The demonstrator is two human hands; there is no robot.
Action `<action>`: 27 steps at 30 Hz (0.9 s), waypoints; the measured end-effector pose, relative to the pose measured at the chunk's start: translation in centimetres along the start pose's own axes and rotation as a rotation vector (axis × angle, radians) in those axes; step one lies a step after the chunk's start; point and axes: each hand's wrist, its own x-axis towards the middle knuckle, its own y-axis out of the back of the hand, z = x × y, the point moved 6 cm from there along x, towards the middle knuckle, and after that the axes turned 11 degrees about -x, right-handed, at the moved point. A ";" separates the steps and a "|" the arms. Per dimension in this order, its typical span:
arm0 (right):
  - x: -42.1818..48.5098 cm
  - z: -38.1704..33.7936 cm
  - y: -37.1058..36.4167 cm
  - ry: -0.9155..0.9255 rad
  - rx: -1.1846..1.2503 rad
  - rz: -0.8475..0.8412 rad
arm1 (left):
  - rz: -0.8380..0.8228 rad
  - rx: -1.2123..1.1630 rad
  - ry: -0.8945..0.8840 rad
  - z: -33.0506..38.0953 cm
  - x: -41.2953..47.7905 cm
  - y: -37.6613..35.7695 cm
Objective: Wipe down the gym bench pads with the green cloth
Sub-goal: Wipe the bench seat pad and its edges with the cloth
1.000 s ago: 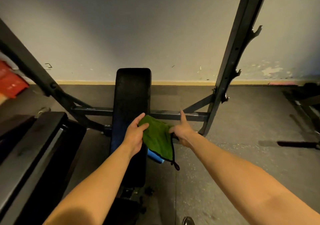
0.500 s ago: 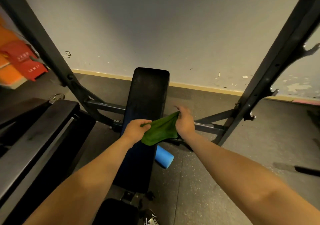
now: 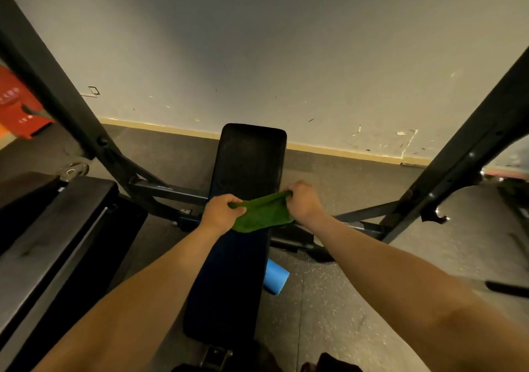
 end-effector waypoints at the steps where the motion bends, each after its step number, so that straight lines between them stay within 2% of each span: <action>1: 0.5 0.1 0.2 -0.007 -0.029 0.014 | 0.033 0.010 -0.008 -0.2 0.8 0.1; 4: 2.8 0.5 0.7 -0.036 -0.030 0.072 | 0.094 0.097 -0.061 0.2 3.0 0.0; 6: 4.6 0.9 0.7 -0.087 0.133 0.070 | 0.134 0.193 -0.120 1.2 4.1 -0.3; 8: 6.5 1.5 0.8 -0.146 0.290 0.080 | 0.131 0.150 -0.094 2.2 5.5 -0.7; 11: 9.4 2.1 0.9 -0.161 0.350 0.084 | 0.164 0.062 0.029 2.5 8.3 -1.7; 13: 11.2 2.0 0.9 -0.156 0.415 0.069 | 0.189 -0.110 0.114 3.3 10.2 -2.8; 15: 12.9 1.7 0.7 -0.158 0.563 0.043 | 0.122 -0.414 0.239 4.0 11.7 -5.0; 17: 14.2 0.8 0.6 -0.098 0.687 -0.055 | -0.002 -0.688 0.315 5.0 12.6 -7.0; 19: 15.0 0.3 0.4 -0.060 0.840 -0.201 | -0.062 -0.884 0.310 5.7 13.7 -8.3; 22: 16.6 1.2 0.3 -0.055 0.983 -0.247 | -0.033 -0.975 0.282 5.8 15.3 -8.8; 25: 18.3 2.9 0.3 -0.081 0.867 -0.113 | 0.009 -0.970 0.250 5.5 17.4 -9.2; 27: 19.1 3.4 -0.6 -0.120 0.904 -0.147 | -0.013 -0.983 0.228 6.2 18.6 -9.9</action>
